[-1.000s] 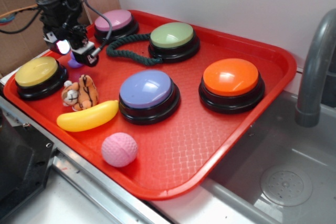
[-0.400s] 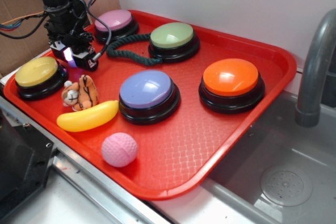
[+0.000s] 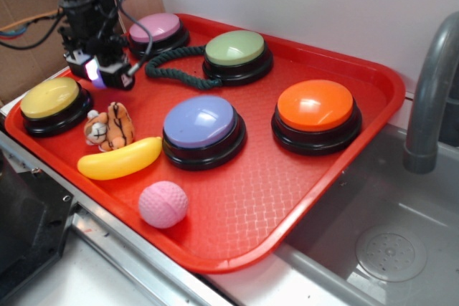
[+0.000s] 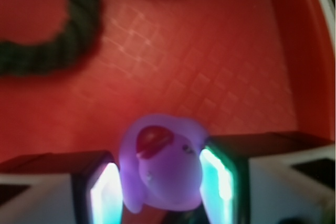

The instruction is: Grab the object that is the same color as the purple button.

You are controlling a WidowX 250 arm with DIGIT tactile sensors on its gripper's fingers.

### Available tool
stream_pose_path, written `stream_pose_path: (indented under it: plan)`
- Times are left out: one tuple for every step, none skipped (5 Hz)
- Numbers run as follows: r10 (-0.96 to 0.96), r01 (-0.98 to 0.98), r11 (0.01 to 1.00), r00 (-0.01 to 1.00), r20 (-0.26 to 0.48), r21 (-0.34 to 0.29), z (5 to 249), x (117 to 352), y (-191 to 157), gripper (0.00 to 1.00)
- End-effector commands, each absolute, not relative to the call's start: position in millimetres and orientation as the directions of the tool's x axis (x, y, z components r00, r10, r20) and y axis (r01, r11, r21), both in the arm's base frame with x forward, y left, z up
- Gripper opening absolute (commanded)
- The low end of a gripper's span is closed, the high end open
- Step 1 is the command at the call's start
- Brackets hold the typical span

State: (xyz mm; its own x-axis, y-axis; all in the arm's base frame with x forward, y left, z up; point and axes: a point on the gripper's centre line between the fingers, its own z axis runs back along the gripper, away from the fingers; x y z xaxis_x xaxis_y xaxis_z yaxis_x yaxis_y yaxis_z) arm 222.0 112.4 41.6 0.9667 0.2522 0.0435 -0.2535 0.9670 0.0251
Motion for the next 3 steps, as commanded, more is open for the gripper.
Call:
stream_pose_path:
  plan:
    - [0.108, -0.104, 0.994, 0.986, 0.127, -0.035, 123.1, 259.4, 42.5, 0.0]
    - [0.011, -0.008, 0.999, 0.996, 0.094, -0.032, 138.9, 267.1, 10.8, 0.0]
    - [-0.004, 0.004, 1.0, 0.999, 0.039, 0.002, 143.8, 259.6, 14.3, 0.0]
